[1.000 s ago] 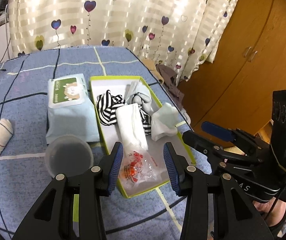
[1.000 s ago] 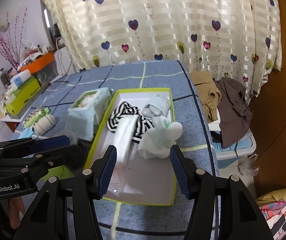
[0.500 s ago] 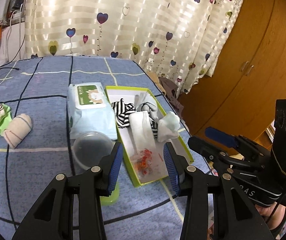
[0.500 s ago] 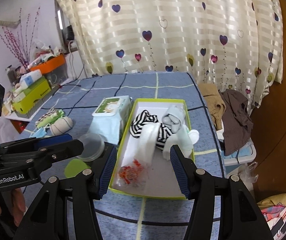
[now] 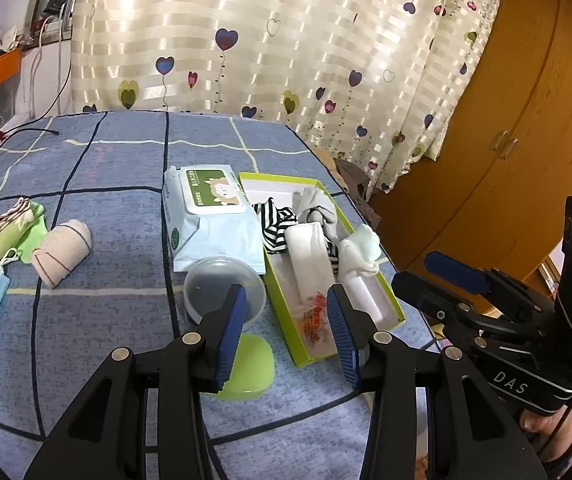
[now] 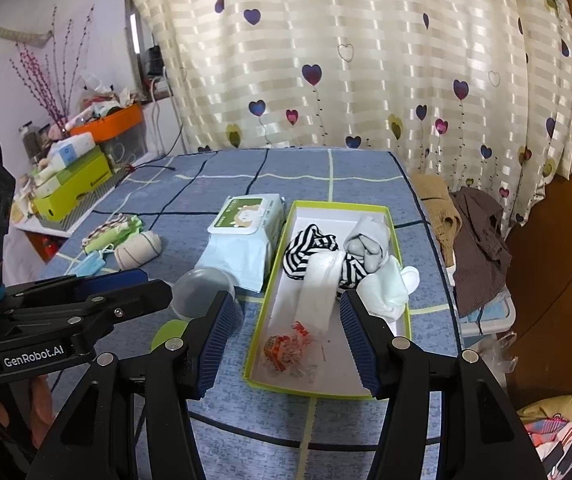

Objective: Organize soft objects
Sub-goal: 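Withdraw both open tools from the tray, then move the left tool to the blue face mask while the right tool approaches the beige rolled sock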

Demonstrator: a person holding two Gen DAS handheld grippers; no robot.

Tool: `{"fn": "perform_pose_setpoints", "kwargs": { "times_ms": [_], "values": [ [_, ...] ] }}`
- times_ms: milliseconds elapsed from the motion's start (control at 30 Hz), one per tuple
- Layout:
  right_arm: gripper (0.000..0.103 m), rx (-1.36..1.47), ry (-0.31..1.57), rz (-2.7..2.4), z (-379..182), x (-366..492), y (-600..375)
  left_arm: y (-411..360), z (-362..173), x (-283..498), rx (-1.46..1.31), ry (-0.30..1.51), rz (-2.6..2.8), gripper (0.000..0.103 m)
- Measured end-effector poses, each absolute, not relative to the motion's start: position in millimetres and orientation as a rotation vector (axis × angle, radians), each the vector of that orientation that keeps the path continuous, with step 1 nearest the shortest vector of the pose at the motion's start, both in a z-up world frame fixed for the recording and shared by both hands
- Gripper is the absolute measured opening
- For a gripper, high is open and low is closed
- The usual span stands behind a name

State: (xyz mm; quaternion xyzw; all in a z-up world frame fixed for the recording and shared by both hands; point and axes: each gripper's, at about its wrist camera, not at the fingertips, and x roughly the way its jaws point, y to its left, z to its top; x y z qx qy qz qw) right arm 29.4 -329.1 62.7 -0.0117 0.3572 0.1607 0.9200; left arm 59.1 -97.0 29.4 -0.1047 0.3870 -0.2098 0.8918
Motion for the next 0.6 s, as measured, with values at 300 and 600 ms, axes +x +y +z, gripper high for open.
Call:
{"fn": "perform_pose_setpoints", "kwargs": {
  "times_ms": [300, 600],
  "values": [
    [0.055, -0.039, 0.742, 0.358, 61.1, 33.5, -311.8, -80.7, 25.8, 57.6, -0.224, 0.795, -0.409, 0.044],
    [0.055, -0.062, 0.753, 0.407, 58.2, 42.0, -282.0, -48.7, 20.4, 58.9, -0.251, 0.79, -0.356, 0.043]
  ]
}}
